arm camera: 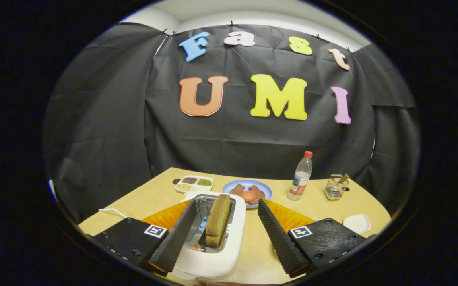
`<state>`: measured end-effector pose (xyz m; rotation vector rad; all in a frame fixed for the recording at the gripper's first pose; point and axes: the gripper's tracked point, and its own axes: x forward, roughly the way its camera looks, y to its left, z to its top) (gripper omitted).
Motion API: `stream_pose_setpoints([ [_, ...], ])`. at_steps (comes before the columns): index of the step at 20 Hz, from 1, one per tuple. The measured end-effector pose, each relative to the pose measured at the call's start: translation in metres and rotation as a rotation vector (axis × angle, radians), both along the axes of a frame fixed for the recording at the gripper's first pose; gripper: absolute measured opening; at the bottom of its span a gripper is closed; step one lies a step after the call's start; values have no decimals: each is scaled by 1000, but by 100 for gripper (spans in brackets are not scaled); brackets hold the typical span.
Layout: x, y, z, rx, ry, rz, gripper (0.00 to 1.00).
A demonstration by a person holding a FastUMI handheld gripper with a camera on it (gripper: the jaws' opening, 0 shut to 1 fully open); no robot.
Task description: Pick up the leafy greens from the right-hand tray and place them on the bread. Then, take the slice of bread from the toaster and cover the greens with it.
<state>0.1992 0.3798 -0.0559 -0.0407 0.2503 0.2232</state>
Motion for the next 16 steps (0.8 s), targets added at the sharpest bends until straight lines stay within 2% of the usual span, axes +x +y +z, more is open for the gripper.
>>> stream_pose_setpoints([
  [3, 6, 2, -14, -14, 34, -11, 96],
  [6, 9, 8, -25, -15, 72, -8, 86],
  [10, 13, 9, -39, -21, 110, -26, 65],
  [13, 15, 2, -40, -9, 114, -55, 61],
  [14, 15, 5, -40, -6, 112, -44, 49],
  [16, 14, 7, -39, -4, 104, -40, 38],
])
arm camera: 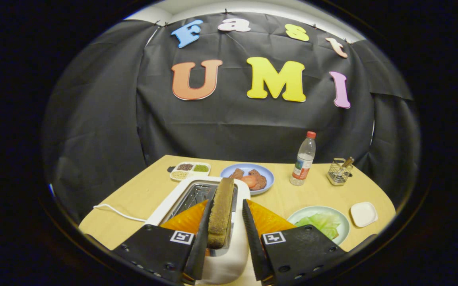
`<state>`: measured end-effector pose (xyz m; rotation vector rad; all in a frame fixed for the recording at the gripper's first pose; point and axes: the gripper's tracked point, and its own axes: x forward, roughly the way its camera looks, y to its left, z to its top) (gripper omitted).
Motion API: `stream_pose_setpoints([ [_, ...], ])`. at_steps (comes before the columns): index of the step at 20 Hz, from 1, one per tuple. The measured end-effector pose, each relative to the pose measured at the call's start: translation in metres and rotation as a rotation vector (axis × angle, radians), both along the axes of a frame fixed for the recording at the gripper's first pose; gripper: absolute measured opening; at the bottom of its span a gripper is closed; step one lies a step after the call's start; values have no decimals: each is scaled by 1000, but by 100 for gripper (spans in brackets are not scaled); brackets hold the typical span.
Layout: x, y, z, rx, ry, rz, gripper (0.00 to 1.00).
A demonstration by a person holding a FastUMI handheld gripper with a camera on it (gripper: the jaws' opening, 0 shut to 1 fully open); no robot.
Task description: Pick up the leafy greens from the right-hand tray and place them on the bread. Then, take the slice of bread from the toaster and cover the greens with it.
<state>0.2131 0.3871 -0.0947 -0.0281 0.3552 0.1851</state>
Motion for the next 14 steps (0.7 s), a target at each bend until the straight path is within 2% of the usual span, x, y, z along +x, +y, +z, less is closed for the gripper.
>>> stream_pose_setpoints([
  [2, 0, 4, -2, 27, 6, -4, 27],
  [5, -5, 6, -3, 14, 6, 8, 27],
  [6, -6, 9, -3, 7, 4, 11, 17],
  [9, -7, 10, 0, 9, -6, 10, 16],
  [14, -12, 7, 20, 83, 1, 5, 14],
])
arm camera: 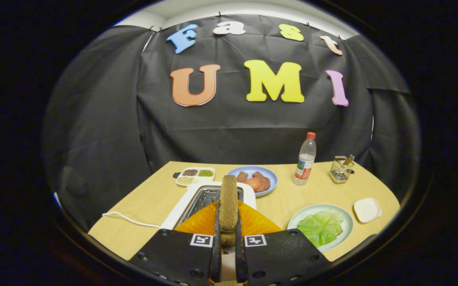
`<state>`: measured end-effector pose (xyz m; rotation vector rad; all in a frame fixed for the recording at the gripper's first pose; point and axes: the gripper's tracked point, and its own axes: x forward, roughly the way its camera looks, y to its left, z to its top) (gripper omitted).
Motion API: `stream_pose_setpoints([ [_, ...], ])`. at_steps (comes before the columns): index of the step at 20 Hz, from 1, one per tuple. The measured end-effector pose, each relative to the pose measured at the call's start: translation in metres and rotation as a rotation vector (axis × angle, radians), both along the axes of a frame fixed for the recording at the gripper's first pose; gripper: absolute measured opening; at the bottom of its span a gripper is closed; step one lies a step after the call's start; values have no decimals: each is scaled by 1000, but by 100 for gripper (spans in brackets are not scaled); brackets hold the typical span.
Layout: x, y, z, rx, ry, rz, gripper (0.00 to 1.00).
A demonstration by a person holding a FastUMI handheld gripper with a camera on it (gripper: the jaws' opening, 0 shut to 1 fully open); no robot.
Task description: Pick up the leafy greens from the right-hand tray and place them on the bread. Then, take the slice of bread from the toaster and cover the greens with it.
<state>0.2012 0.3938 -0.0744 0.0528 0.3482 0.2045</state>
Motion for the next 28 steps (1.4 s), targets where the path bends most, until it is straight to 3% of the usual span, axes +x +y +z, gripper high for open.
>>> stream_pose_setpoints([
  [7, -11, -24, 57, 79, -42, -12, 14],
  [15, -20, -90, 95, 63, -118, -77, 14],
  [22, -1, -142, 35, 47, -43, -143, 14],
  [28, 31, -171, -26, 127, 43, -204, 14],
])
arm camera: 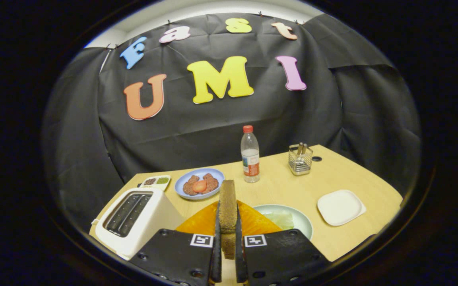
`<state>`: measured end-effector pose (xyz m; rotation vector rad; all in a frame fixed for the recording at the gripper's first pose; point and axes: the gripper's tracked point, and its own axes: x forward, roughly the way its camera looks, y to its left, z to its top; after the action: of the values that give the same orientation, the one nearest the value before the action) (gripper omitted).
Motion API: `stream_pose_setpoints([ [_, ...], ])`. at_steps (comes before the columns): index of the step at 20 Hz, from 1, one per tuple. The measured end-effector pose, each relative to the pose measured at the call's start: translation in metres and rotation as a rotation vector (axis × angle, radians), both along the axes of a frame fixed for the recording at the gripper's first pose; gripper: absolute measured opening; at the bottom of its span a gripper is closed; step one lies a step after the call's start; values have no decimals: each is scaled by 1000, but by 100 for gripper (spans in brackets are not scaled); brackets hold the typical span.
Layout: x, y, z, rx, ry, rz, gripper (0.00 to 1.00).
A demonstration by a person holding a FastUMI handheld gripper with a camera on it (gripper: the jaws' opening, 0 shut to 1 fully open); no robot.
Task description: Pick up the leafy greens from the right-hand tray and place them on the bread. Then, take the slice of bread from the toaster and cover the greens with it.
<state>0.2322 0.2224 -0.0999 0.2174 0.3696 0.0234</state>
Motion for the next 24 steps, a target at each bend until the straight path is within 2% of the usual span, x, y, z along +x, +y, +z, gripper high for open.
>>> stream_pose_setpoints([
  [7, 25, -15, -50, 135, 71, -24, 14],
  [13, 27, -49, -68, 161, 95, -60, 15],
  [14, 26, -53, -71, 167, 98, -63, 18],
  [16, 21, -64, -80, 173, 103, -75, 17],
  [18, 20, -70, -87, 177, 108, -84, 25],
  [20, 20, -74, -92, 181, 116, -91, 25],
  [24, 18, -84, -102, 170, 119, -96, 35],
])
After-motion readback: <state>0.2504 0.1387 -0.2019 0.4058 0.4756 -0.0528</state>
